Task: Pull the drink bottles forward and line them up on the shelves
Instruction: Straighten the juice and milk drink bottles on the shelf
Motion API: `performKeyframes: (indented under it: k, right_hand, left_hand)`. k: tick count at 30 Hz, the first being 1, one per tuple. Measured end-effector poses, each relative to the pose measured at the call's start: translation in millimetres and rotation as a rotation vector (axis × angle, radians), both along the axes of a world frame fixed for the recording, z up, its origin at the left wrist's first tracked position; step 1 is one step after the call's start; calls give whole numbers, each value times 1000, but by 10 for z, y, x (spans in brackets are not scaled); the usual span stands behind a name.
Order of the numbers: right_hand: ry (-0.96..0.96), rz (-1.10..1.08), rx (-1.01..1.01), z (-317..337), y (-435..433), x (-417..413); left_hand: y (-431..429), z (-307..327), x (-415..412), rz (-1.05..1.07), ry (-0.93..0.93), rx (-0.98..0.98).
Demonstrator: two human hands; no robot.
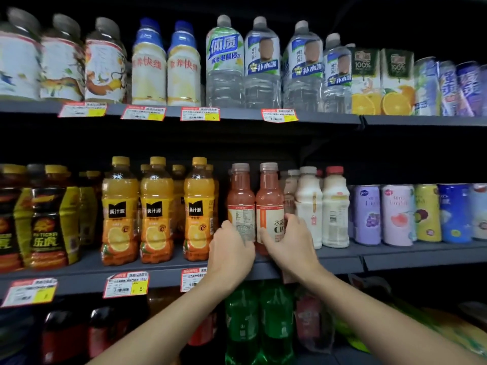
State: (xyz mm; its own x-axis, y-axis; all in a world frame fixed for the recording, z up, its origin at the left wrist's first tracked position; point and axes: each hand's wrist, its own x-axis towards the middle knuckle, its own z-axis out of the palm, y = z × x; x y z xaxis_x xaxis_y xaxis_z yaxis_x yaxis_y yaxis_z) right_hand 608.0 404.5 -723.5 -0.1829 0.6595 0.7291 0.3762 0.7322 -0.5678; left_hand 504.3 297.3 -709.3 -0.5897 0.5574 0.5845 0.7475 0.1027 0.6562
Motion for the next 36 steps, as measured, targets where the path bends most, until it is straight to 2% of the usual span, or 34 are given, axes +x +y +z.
performKeyframes:
  k: [4, 8, 13, 17, 21, 26, 29, 32, 36]
  right_hand:
    - [-118, 51, 10, 1, 45, 133]
    - [-4, 76, 41, -98, 45, 146]
    - [65, 50, 55, -130, 73, 116]
    - [61, 52, 38, -109, 71, 122]
    - [1, 42, 10, -49, 41, 145]
    - [-169, 51, -85, 75, -6, 186]
    - [-129, 45, -93, 83, -27, 218]
    - [-137, -29, -18, 45, -56, 254]
    - [-170, -7, 14, 32, -45, 301]
  left_hand:
    - [21, 35, 36, 7, -43, -6]
    - [57, 30, 52, -6, -132, 56]
    - [43, -37, 66, -10, -94, 99]
    - [23, -27, 32, -10, 2, 34]
    - [33, 51, 45, -60, -46, -56]
    - [28, 76, 21, -90, -142, -3]
    - [-4, 60, 56, -90, -131, 27]
    - [-47, 54, 70, -133, -134, 41]
    - [-57, 51, 42, -129, -151, -51]
